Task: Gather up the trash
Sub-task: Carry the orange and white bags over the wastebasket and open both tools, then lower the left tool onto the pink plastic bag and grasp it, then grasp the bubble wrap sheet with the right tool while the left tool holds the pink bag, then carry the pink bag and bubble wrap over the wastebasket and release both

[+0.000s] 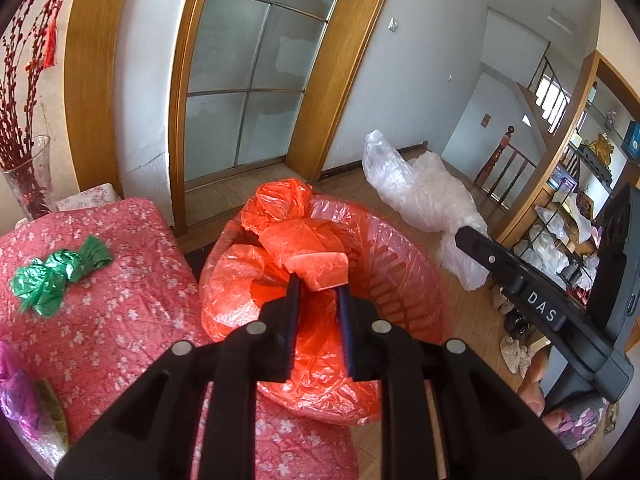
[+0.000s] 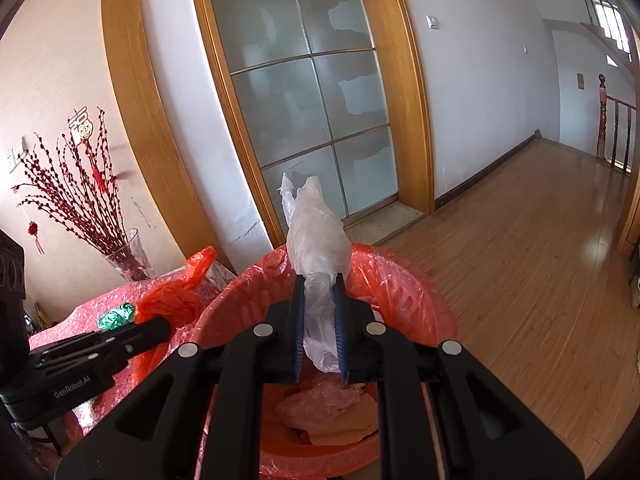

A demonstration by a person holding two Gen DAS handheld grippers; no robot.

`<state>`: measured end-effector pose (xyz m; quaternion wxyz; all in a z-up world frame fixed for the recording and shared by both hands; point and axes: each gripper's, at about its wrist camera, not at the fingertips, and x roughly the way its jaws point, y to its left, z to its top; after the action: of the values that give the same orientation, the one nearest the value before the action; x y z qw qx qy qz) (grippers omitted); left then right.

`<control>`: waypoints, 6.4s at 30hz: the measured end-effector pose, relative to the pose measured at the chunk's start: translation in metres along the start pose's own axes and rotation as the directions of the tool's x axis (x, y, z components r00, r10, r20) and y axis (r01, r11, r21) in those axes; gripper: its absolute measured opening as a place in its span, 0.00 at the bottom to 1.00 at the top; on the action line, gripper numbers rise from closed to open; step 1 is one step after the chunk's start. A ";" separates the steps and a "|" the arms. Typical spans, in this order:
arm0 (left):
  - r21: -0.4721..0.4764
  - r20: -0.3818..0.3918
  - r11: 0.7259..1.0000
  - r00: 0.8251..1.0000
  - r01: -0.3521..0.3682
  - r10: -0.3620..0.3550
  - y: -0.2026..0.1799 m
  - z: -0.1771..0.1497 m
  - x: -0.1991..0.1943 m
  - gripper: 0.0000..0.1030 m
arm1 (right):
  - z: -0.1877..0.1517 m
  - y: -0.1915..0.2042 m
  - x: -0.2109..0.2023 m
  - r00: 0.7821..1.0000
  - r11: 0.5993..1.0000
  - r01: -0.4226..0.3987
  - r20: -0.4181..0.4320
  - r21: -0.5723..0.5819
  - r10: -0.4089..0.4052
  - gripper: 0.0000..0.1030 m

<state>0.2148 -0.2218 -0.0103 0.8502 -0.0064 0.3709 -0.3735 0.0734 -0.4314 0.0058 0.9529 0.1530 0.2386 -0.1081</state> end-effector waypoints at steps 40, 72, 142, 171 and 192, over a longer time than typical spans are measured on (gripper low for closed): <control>-0.229 -0.033 0.800 0.826 -0.554 0.562 0.190 -0.089 -0.123 0.54 | -0.046 0.105 0.020 0.990 0.972 -0.113 -0.111 -0.206 0.092 0.55; -0.329 0.022 0.830 0.875 -0.451 0.484 0.200 -0.104 -0.155 0.11 | -0.055 0.144 0.021 0.966 0.947 -0.227 -0.176 -0.227 0.190 0.55; -0.395 0.129 0.811 0.848 -0.431 0.513 0.221 -0.108 -0.238 0.10 | -0.068 0.219 0.002 0.928 0.887 -0.364 -0.189 -0.286 0.320 0.06; -0.144 0.117 0.974 0.974 -0.178 0.195 0.093 -0.041 -0.108 0.10 | -0.028 0.066 0.013 0.999 0.996 0.008 -0.045 -0.088 -0.012 0.06; -0.031 0.046 0.999 0.999 -0.024 0.025 0.030 -0.011 -0.015 0.10 | -0.012 0.012 0.023 0.995 0.995 0.097 -0.026 0.003 -0.096 0.06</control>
<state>0.2206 -0.1876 -0.0179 0.8630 -0.0233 0.3566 -0.3571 0.0917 -0.4186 -0.0131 0.9431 0.1448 0.2576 -0.1526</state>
